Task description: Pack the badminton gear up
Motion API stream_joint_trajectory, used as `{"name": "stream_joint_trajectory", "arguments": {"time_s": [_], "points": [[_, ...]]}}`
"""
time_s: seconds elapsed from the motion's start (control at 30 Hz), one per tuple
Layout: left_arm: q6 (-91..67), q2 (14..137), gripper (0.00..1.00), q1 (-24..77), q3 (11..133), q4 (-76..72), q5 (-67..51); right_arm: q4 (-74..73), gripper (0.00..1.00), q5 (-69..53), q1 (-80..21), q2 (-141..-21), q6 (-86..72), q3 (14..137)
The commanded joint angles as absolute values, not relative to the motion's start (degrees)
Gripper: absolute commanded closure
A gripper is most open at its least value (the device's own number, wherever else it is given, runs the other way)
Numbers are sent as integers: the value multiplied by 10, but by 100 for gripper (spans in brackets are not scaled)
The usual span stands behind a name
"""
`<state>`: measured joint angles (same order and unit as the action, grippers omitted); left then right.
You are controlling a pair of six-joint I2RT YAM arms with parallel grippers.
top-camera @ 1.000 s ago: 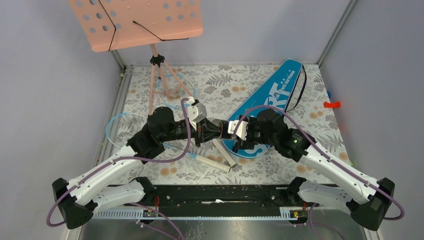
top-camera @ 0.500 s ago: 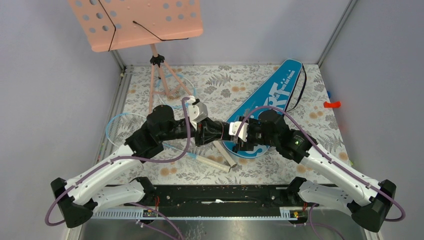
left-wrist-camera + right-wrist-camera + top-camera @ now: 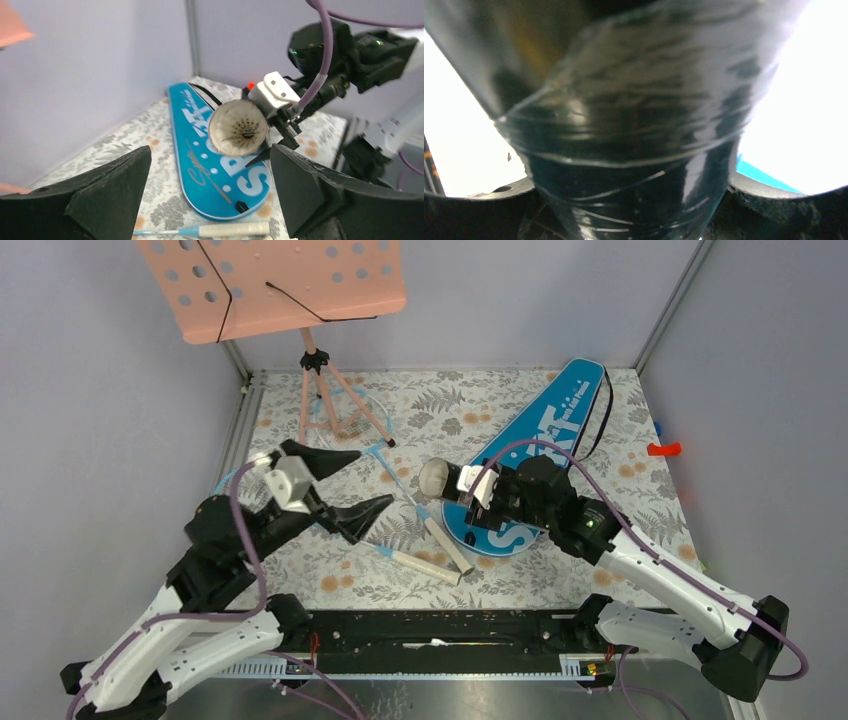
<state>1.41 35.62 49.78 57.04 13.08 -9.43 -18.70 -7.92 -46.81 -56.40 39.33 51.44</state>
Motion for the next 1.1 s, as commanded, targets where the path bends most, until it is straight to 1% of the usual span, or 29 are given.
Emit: {"name": "stream_joint_trajectory", "arguments": {"time_s": [0.0,0.07,0.1,0.13,0.17,0.2,0.23,0.33,0.57,0.7,0.87,0.97,1.0,1.07], "points": [[2,291,1,498,496,56,28,-25,78,-28,-469,-545,264,527],[2,275,1,498,449,8,30,14,78,-34,-468,-551,173,543],[2,272,1,498,418,-17,17,37,77,-34,-469,-555,119,551],[2,276,1,498,397,-42,6,58,73,-39,-469,-556,63,554],[-46,286,1,498,380,-69,-10,80,71,-55,-469,-558,19,553],[-58,300,1,498,366,-94,-29,104,77,-75,-469,-558,-23,551],[-62,319,1,498,357,-114,-50,127,81,-99,-469,-557,-57,546],[-85,393,1,499,360,-140,-109,174,81,-133,-470,-554,-139,538],[-147,529,1,499,368,-265,-190,284,78,-121,-471,-566,-224,497],[-150,560,1,500,363,-323,-169,297,77,-122,-484,-575,-226,490],[-141,589,2,501,374,-331,-167,339,74,-78,-500,-573,-233,464],[-128,603,7,503,388,-311,-144,337,72,-84,-505,-575,-237,463],[-121,608,15,505,395,-300,-136,328,70,-83,-508,-574,-237,465],[-111,611,34,508,409,-274,-120,305,64,-77,-509,-570,-237,463]]}}
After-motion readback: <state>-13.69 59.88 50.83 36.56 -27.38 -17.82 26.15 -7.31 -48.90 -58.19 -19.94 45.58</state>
